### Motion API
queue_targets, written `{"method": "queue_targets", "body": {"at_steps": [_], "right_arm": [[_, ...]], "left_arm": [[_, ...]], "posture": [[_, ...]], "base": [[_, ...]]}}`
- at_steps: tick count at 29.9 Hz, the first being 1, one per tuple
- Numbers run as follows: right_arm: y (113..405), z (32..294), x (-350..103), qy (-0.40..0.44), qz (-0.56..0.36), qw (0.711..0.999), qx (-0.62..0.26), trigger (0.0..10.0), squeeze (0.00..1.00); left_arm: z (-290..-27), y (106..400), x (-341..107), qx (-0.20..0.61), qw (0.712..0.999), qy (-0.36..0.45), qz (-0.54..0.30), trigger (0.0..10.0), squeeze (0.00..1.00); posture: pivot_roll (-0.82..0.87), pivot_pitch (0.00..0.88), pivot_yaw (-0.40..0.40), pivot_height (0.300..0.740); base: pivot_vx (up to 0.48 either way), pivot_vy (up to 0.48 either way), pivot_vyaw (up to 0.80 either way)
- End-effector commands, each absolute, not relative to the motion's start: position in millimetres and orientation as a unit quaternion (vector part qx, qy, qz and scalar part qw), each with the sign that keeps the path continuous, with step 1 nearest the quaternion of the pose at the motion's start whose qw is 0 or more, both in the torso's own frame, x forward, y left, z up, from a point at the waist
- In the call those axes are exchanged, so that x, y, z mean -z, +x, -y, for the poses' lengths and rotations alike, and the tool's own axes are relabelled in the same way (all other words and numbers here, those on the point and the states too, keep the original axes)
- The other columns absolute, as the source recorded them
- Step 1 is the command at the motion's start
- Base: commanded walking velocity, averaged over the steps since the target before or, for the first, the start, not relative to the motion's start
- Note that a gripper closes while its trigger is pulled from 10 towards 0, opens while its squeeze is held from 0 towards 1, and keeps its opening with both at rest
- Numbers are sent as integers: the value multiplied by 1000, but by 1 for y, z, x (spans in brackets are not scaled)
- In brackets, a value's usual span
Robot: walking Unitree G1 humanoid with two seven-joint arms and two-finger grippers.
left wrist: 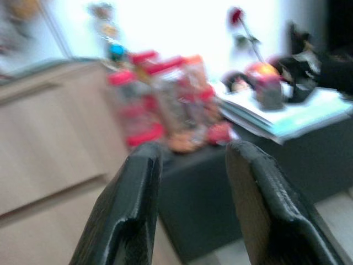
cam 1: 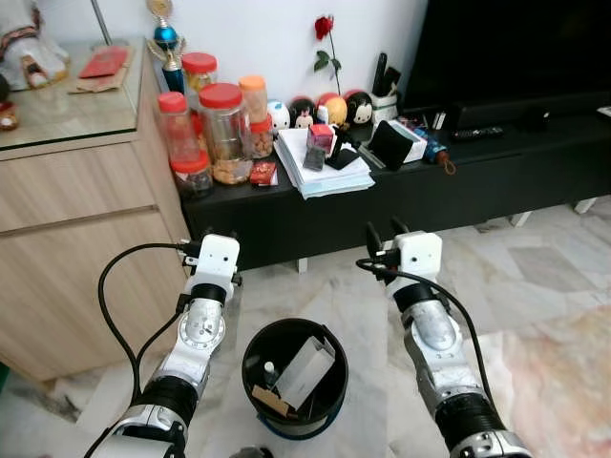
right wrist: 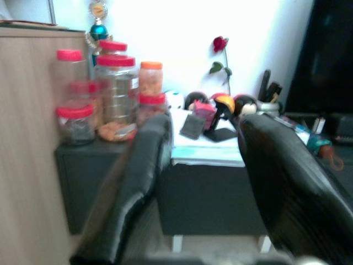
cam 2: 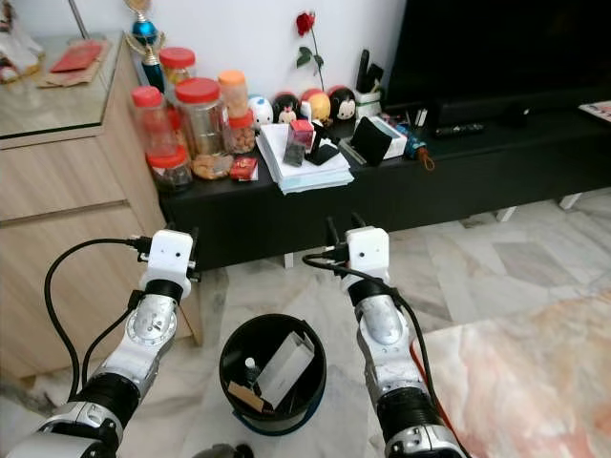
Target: Picking trash to rubbish bin
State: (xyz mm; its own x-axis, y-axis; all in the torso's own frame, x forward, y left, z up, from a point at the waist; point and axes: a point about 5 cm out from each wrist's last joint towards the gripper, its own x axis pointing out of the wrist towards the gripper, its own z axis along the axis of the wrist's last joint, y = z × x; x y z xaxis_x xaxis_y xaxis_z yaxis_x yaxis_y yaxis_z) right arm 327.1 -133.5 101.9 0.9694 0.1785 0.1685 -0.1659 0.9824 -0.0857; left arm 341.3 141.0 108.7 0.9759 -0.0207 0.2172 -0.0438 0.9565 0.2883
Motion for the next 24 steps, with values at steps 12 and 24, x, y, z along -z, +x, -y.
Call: {"method": "queue_targets", "body": {"at_steps": [12,24], "right_arm": [[328,130,-103,-34,89,991,-93,10000,0],[328,132,-104,-35,90,991,-91,10000,0]], "left_arm": [[-148,338,-105,-12,984,148,103,10000,0],[-147,339,-107,-11,984,144,106,10000,0]], "posture": [[173,0,18,740],[170,0,15,740]], "base": [[0,0,0],[0,0,0]]}}
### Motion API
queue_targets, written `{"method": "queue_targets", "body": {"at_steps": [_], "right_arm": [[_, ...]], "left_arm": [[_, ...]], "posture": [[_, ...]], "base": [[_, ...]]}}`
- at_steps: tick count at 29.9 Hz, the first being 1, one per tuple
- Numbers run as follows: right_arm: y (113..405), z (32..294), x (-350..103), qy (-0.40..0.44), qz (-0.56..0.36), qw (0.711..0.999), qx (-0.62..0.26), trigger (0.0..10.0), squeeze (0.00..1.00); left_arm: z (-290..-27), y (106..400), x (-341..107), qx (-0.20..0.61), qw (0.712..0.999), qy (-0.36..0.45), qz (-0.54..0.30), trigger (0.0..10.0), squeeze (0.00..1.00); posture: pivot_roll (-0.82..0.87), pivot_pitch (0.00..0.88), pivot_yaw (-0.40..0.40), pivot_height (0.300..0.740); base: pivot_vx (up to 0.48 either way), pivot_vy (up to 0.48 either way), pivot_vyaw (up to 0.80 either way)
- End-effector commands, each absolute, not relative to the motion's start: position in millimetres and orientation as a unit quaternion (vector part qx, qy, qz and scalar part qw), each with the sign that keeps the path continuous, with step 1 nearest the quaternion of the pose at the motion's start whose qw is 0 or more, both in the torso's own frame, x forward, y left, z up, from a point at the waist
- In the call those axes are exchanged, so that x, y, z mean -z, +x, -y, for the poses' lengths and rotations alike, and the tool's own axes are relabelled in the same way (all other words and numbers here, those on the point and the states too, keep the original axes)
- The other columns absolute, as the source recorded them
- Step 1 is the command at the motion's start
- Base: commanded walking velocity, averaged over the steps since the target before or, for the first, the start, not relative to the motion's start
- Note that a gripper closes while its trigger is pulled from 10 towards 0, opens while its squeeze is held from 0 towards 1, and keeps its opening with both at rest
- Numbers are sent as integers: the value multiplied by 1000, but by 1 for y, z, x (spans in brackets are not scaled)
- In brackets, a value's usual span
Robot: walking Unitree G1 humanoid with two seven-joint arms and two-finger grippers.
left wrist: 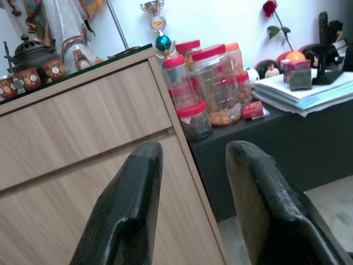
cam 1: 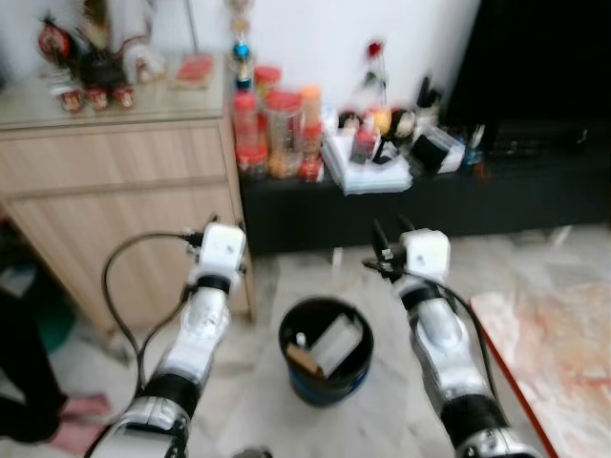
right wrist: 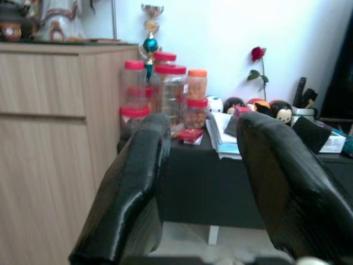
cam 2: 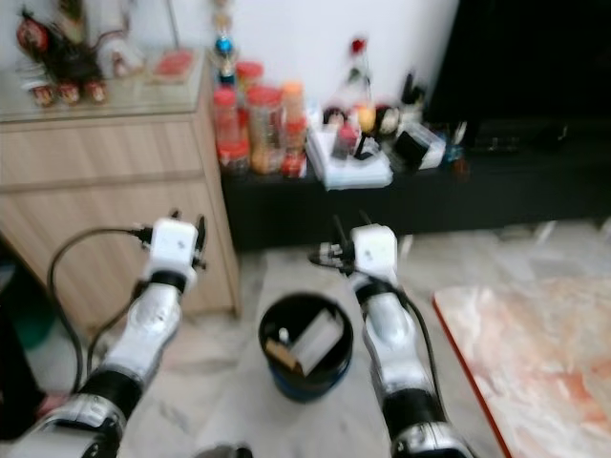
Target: Picking trash to rubbish bin
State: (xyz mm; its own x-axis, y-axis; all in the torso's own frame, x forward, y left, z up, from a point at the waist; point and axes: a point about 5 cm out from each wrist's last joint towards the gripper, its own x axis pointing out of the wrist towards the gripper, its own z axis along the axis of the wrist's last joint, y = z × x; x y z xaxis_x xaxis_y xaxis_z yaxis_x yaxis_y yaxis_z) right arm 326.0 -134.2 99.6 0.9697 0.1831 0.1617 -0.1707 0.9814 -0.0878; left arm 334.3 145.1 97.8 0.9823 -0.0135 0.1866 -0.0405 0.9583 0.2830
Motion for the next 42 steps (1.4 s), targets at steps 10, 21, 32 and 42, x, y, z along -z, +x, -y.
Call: {"method": "queue_targets", "body": {"at_steps": [10,21,32,42], "right_arm": [[330,132,-105,-34,90,991,-94,10000,0],[331,131,-106,-34,90,991,-97,10000,0],[331,130,-106,-33,88,991,-99,10000,0],[332,130,-106,-32,88,991,-99,10000,0]], "left_arm": [[-147,340,-109,-13,984,140,107,10000,0],[-146,341,-110,-13,985,134,110,10000,0],[-147,341,-111,-16,985,134,110,10000,0],[-146,341,-112,-15,985,132,112,10000,0]], "posture": [[171,0,12,740],[167,10,14,740],[169,20,16,740],[169,21,13,740]], "base": [[-24,0,0],[-261,0,0],[-265,0,0],[-266,0,0]]}}
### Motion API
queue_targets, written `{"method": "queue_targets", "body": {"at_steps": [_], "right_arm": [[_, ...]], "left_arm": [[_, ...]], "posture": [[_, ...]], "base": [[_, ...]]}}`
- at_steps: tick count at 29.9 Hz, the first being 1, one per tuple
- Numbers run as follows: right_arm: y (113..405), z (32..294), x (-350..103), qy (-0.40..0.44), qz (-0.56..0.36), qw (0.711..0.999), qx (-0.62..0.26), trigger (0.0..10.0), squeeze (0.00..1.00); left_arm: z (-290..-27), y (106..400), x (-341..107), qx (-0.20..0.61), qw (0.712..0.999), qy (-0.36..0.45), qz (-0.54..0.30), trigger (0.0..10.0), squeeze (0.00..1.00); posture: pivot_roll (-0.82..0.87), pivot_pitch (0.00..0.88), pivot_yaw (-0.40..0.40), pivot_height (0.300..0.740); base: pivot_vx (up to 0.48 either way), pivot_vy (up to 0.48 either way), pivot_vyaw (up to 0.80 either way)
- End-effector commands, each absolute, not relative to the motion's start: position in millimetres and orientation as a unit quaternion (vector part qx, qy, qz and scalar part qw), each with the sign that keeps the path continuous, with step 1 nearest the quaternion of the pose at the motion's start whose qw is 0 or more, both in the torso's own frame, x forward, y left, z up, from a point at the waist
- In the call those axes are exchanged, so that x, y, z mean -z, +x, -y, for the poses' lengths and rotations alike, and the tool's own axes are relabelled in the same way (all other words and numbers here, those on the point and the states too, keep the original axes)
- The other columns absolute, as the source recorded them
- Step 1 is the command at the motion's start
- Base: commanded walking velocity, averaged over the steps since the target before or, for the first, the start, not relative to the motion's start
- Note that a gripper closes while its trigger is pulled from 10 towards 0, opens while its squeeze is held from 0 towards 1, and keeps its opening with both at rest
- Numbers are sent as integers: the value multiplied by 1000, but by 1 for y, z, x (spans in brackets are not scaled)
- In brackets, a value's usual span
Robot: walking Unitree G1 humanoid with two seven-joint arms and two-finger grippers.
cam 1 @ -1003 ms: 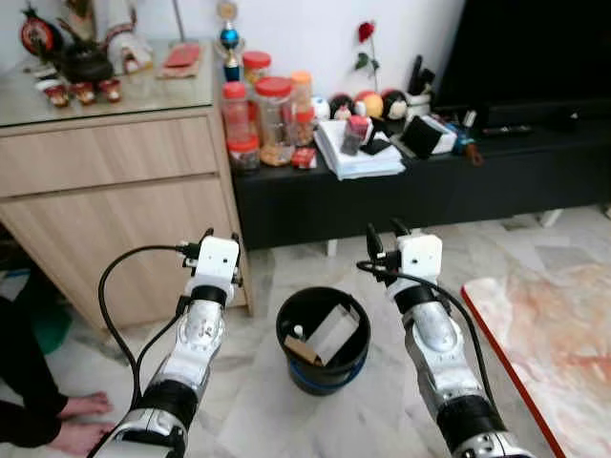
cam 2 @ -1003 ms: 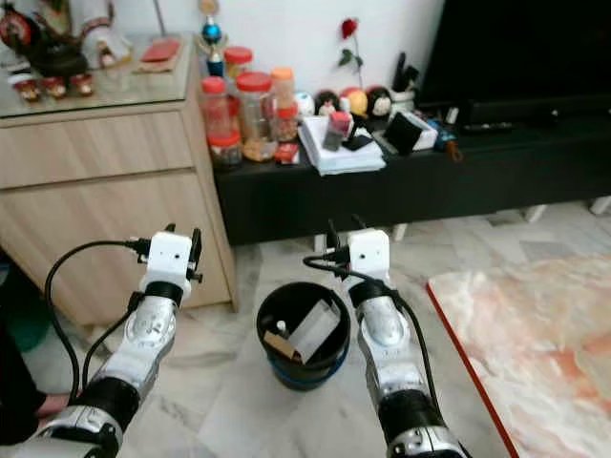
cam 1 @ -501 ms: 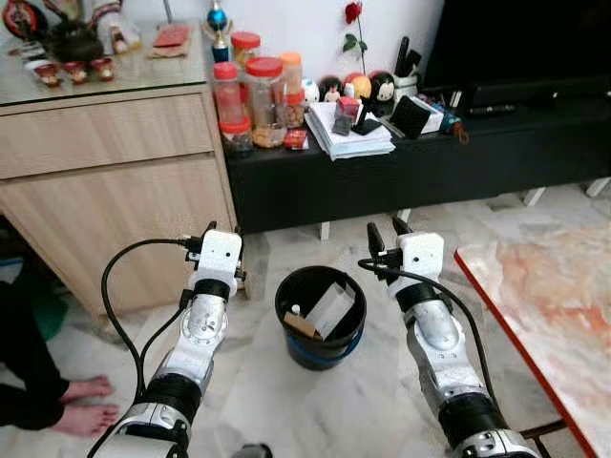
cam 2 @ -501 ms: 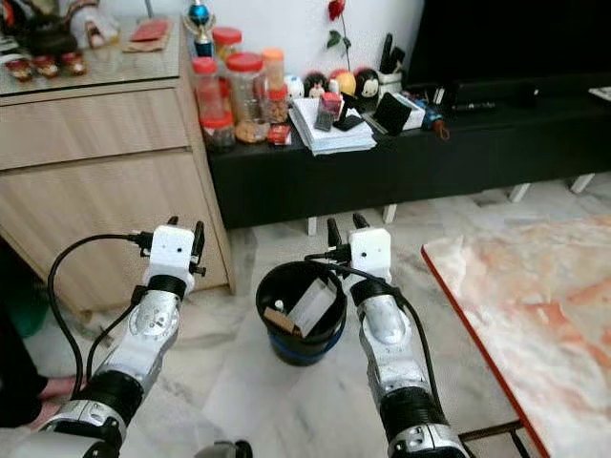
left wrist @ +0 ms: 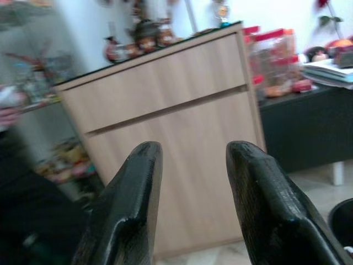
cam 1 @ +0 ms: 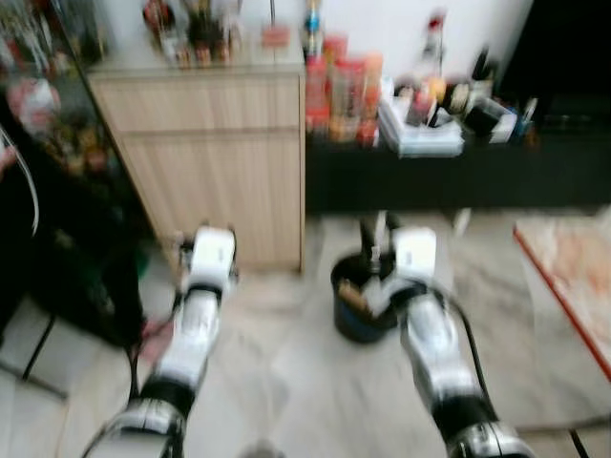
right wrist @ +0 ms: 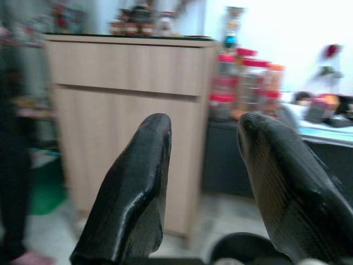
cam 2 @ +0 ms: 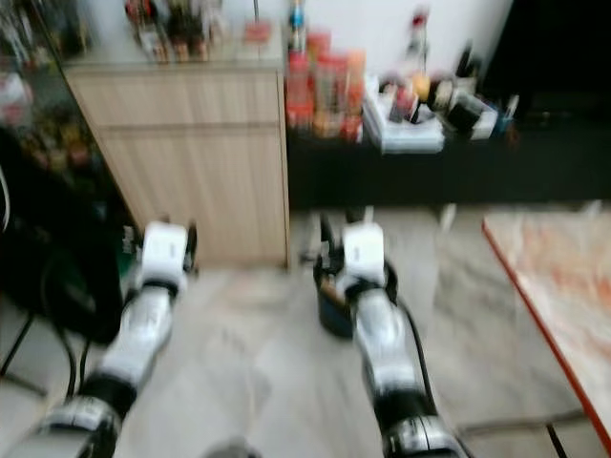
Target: Picking trash to rubbish bin
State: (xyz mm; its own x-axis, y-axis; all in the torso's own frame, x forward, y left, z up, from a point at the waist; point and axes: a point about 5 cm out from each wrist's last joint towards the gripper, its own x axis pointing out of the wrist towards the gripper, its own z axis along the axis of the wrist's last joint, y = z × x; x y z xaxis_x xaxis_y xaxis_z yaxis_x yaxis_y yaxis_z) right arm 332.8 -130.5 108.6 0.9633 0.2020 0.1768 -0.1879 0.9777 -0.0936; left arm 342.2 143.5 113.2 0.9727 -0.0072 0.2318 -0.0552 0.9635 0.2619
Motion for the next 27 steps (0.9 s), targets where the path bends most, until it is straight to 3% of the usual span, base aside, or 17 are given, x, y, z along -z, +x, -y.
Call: {"method": "queue_targets", "body": {"at_steps": [1,18,27], "right_arm": [[332,130,-106,-32,88,991,-99,10000,0],[330,128,-108,-28,94,990,-105,10000,0],[330,130,-105,-29,89,991,-100,10000,0]], "left_arm": [[-146,341,-112,-15,985,132,112,10000,0],[-145,341,-112,-14,985,130,114,10000,0],[-144,342,-106,5,989,120,89,10000,0]], "posture": [[169,22,12,740],[166,23,13,740],[162,25,9,740]], "base": [[-266,0,0],[-266,0,0],[0,0,0]]}}
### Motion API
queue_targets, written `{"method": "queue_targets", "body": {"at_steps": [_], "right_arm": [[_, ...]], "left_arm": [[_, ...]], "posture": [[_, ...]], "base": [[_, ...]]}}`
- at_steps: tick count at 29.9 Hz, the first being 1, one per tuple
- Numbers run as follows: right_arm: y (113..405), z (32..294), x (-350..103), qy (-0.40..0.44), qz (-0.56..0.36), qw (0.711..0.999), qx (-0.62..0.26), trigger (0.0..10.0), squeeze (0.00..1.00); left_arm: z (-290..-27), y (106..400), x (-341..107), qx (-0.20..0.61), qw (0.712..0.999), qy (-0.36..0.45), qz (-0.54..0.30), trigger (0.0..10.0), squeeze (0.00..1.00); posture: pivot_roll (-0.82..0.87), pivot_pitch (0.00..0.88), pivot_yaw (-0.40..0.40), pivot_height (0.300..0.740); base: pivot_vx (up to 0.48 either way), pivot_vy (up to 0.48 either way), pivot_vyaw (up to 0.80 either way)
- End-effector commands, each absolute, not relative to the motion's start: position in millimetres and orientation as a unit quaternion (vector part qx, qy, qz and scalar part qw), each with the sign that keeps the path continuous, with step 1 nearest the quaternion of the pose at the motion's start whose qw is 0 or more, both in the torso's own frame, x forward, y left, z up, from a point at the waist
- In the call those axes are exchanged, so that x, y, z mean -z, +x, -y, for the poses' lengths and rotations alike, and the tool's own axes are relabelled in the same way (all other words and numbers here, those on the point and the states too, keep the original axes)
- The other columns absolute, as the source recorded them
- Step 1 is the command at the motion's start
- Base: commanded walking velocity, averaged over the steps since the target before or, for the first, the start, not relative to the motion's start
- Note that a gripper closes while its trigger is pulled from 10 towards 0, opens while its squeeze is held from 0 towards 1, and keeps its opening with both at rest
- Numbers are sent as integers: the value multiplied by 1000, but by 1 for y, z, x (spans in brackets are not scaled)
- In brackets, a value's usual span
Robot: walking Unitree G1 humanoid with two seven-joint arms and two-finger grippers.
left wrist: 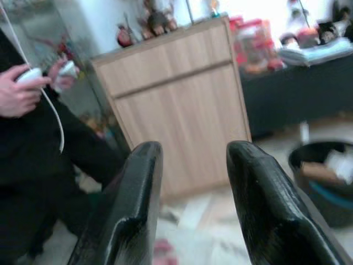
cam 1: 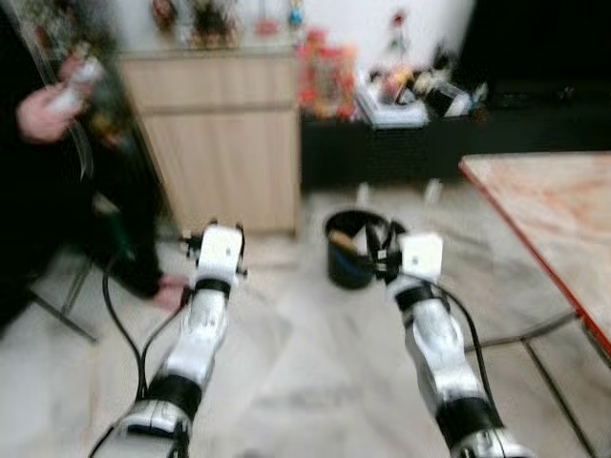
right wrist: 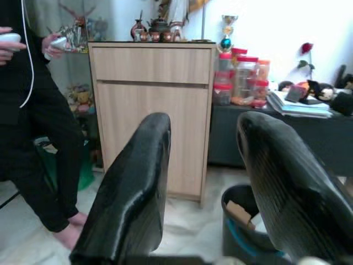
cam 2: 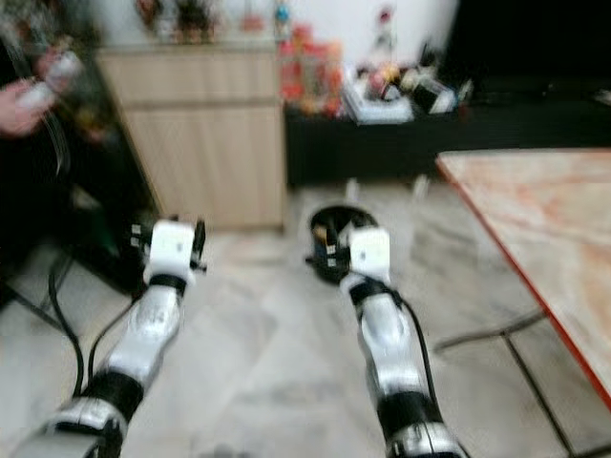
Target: Picking trash to rubbish bin
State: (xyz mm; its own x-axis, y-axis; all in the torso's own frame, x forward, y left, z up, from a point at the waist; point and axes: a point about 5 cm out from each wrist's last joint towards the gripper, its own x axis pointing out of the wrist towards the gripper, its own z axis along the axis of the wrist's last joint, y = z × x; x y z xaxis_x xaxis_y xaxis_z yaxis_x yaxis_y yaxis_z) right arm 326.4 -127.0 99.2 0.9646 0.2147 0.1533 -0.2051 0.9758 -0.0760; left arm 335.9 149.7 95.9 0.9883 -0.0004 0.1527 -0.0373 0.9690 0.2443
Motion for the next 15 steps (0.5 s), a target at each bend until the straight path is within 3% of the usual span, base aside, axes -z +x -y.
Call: {"method": "queue_targets", "body": {"at_steps": [1,10,11,15], "right_arm": [[329,131,-104,-30,88,991,-99,10000,0],[324,146,-76,-42,22,996,-81,10000,0],[311,163,-43,-52,-64,995,-56,10000,0],[280,187,1,-31,-181,983,-11,10000,0]], "left_arm": [[-143,342,-105,13,989,118,85,10000,0],[-145,342,-83,70,988,140,15,10000,0],[-152,336,-63,86,982,160,-47,10000,0],[-166,316,-26,94,965,189,-153,10000,0]], "posture": [[162,25,9,740],[157,23,5,740],[160,22,2,740],[151,21,2,740]], "base": [[0,0,0],[0,0,0],[0,0,0],[0,0,0]]}}
